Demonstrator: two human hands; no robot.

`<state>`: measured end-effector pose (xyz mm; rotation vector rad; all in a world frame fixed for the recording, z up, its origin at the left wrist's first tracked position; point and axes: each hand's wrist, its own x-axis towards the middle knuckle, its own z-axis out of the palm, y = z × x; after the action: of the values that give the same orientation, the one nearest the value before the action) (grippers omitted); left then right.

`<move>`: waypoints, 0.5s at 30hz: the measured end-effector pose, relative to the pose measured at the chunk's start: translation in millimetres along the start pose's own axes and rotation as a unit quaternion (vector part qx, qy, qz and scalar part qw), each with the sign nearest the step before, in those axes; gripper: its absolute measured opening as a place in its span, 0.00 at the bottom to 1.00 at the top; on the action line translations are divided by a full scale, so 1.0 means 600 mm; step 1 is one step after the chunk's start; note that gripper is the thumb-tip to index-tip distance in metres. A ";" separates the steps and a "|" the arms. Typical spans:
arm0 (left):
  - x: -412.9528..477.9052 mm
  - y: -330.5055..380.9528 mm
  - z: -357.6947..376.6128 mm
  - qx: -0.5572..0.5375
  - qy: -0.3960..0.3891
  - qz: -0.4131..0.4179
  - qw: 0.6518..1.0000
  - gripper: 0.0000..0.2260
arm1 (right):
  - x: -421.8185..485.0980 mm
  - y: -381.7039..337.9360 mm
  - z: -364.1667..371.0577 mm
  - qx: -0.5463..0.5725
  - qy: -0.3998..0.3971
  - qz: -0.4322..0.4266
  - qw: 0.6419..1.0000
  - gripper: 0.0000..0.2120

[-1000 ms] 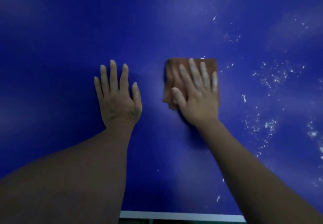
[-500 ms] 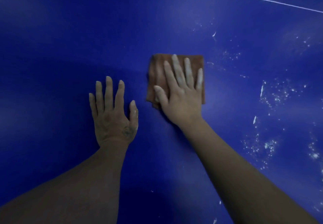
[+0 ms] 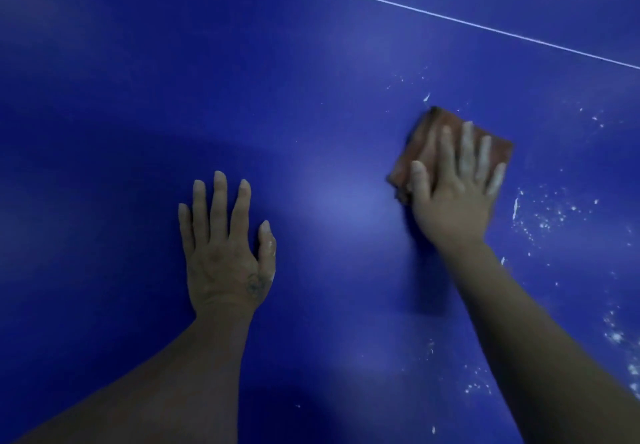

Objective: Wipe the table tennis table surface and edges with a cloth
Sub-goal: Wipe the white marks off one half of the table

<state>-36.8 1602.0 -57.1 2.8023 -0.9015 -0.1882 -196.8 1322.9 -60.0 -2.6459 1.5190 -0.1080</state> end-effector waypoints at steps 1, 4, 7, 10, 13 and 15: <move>0.000 -0.001 0.001 0.002 0.001 0.002 1.000 0.30 | -0.002 -0.036 0.003 0.004 0.005 -0.034 0.999 0.34; 0.001 -0.004 0.004 0.000 0.005 0.007 1.000 0.30 | 0.009 -0.164 0.016 0.035 0.013 -0.131 0.991 0.33; 0.001 -0.003 0.006 0.002 0.011 0.003 1.000 0.30 | 0.037 -0.275 0.026 0.052 0.005 -0.184 0.982 0.34; 0.001 -0.003 0.007 0.003 0.021 0.008 1.000 0.30 | 0.083 -0.287 0.029 0.053 0.000 -0.192 0.980 0.34; 0.000 -0.004 0.007 -0.005 0.024 0.011 1.000 0.30 | 0.137 -0.207 0.020 0.048 0.011 -0.137 0.989 0.34; -0.001 -0.003 0.007 -0.009 0.022 0.010 1.000 0.30 | 0.166 -0.126 0.009 0.033 0.004 -0.071 0.997 0.34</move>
<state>-36.7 1603.2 -61.9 2.7690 -0.9138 -0.1315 -81.3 1274.8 -54.9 -2.7016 1.3060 -0.1756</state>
